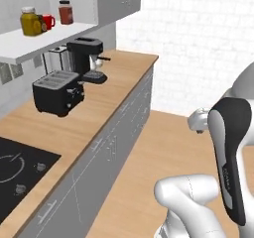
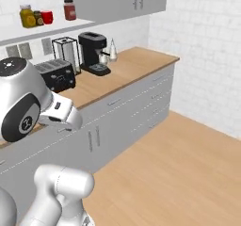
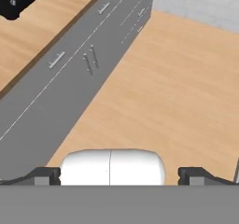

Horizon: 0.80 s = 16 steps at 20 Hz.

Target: Gather all objects into one cabinet and sort the glasses and bowls to opposite sides.

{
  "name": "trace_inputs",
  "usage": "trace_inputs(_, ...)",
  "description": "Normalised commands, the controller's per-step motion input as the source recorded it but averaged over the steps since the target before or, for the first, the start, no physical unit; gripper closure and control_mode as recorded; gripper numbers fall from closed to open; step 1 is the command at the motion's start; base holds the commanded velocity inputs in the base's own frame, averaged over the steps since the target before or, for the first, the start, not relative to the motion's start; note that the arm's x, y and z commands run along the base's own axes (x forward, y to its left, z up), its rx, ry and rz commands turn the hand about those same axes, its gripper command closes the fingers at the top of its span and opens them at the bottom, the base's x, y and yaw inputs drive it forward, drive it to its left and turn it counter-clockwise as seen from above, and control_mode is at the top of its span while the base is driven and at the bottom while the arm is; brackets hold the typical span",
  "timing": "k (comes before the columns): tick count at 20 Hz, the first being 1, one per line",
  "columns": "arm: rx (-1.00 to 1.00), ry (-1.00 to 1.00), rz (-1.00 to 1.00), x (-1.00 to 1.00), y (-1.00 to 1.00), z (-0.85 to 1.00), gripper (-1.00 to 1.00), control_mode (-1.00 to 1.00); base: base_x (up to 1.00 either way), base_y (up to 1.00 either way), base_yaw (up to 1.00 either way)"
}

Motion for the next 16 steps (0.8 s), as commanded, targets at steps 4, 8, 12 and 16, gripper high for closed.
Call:
trace_inputs(4,0.00,0.00,0.00,0.00,0.00,0.00,-1.00,1.00,0.77,-0.67,0.51)
trace_inputs(8,0.00,0.00,0.00,0.00,0.00,0.00,-1.00,1.00,0.61,-0.42,0.77)
trace_inputs(12,0.00,0.00,0.00,0.00,0.00,0.00,-1.00,1.00,0.58,-0.44,0.77)
trace_inputs(16,0.00,0.00,0.00,0.00,0.00,0.00,-1.00,1.00,0.53,-0.53,0.74)
